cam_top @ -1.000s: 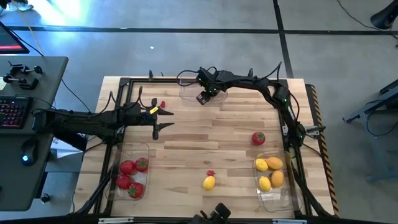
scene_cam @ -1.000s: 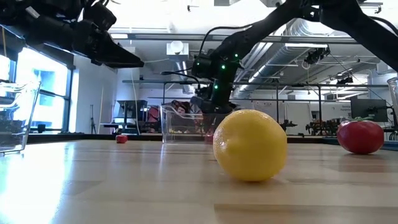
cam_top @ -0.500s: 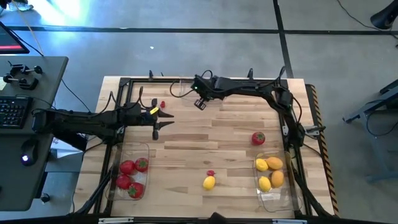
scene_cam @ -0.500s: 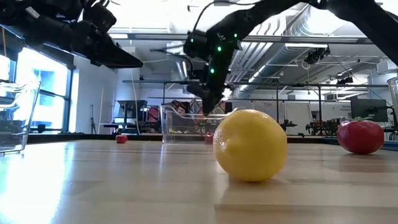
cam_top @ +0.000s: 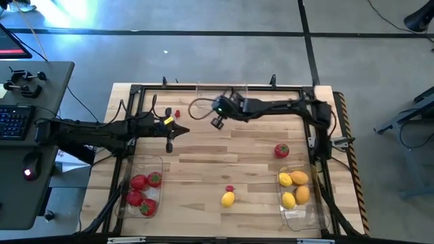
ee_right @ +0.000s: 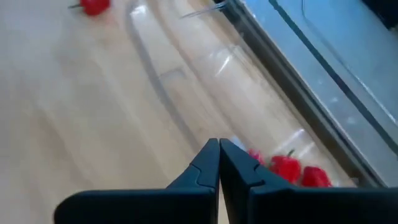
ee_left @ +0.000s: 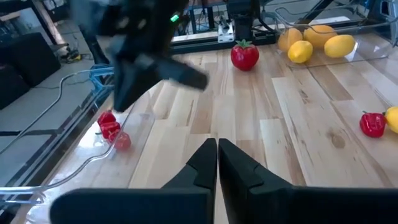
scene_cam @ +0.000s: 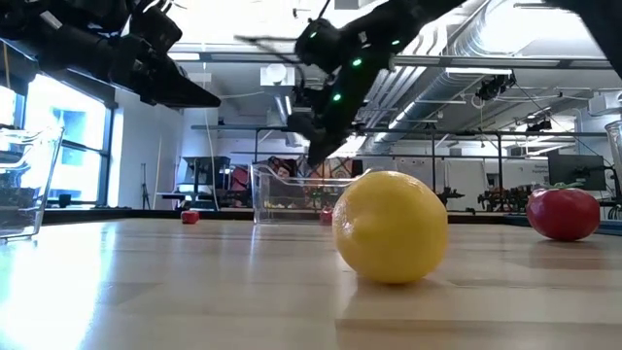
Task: Sort produce into baskets
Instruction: Put the red tomato into the bottom left transparent bin
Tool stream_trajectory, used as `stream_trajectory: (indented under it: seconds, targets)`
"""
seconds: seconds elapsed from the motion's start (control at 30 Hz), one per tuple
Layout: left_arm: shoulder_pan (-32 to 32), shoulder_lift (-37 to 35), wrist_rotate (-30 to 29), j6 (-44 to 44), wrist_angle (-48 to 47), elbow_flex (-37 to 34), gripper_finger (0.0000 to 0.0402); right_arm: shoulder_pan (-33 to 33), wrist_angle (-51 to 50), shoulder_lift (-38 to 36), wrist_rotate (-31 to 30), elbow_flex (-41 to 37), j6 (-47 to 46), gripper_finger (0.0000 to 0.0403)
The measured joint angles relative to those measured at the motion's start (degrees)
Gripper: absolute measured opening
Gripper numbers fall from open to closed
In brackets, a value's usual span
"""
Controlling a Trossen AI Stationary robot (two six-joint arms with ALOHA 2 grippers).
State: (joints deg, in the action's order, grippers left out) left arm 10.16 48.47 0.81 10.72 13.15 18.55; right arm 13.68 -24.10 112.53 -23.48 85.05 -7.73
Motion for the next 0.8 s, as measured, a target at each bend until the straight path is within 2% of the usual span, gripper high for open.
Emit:
stream_trajectory:
  seconds: [0.2, 0.43, 0.63, 0.8]
  targets:
    - [-0.01, 0.0, -0.02, 0.02, -0.03, 0.0, 0.0001, -4.02, 8.19, -11.88, -0.53, -14.24, -4.41, 0.0]
    - [-0.01, 0.0, 0.0, 0.0, 0.06, 0.0, 0.0001, -12.64, 7.5, -24.0, -5.03, -26.07, -10.44, 0.0]
    - [-0.01, 0.0, -0.02, 0.0, 0.3, 0.0, 0.0001, -20.06, -0.75, -30.5, -5.22, -31.54, -17.46, 0.0]
    - [-0.01, 0.0, -0.02, 0.0, 0.29, 0.0, 0.0001, -24.28, -16.66, -32.93, -3.02, -32.44, -33.93, 0.0002]
